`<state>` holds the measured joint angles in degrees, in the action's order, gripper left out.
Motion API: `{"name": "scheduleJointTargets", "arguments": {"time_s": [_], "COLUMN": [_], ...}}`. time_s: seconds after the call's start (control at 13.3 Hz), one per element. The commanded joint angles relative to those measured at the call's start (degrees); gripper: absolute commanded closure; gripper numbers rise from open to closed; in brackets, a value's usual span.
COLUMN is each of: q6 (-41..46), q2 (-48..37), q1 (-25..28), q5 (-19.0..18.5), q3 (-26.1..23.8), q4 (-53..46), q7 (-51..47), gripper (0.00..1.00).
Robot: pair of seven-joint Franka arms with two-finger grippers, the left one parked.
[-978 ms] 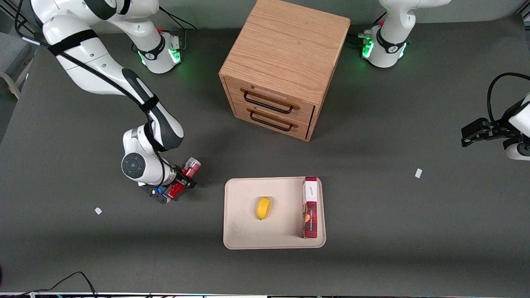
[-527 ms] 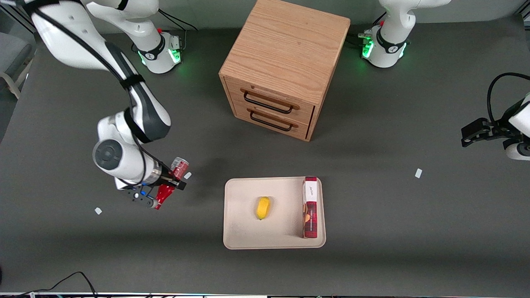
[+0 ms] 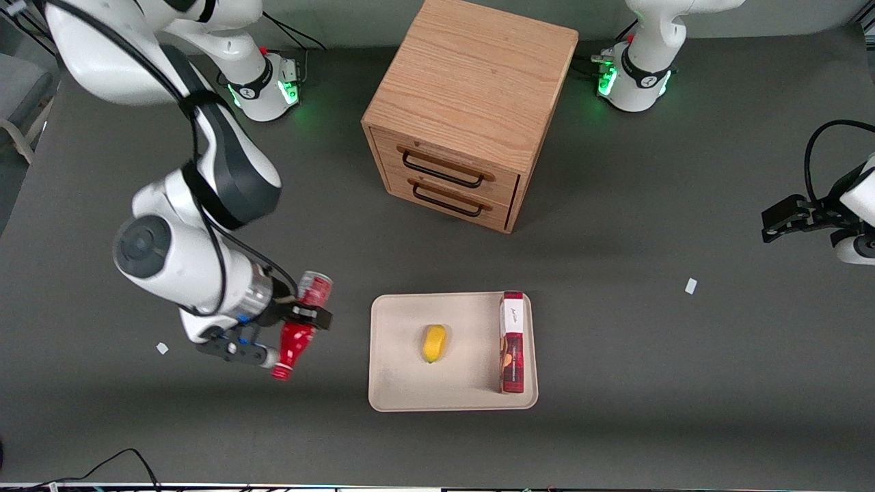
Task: Place coke bottle on tray
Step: 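Lift the bottle and carry it over the white tray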
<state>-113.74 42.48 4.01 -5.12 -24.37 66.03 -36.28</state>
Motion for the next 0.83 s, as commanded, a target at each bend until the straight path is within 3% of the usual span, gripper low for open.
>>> {"name": "scheduleJointTargets", "arguments": {"time_s": [0.0, 0.3, 0.53, 0.6, 0.68, 0.75], "q6": [-6.55, -13.69, -14.23, -14.23, -14.23, -14.23], "q2": [14.36, 21.32, 22.03, 22.03, 22.03, 21.95], "q1": [2.40, 5.65, 6.01, 6.01, 6.01, 6.01], "q5": [-0.24, -0.59, -0.59, -0.59, -1.11, -2.51], "q3": [-1.12, -0.59, -0.33, -0.24, -0.06, 0.11], "q4": [-9.87, -9.78, -8.73, -8.46, -8.46, -8.46], "q7": [0.61, -5.28, -5.38, -5.46, -5.46, -5.55], "gripper": [1.00, 1.00, 1.00, 0.44, 0.00, 0.00]}}
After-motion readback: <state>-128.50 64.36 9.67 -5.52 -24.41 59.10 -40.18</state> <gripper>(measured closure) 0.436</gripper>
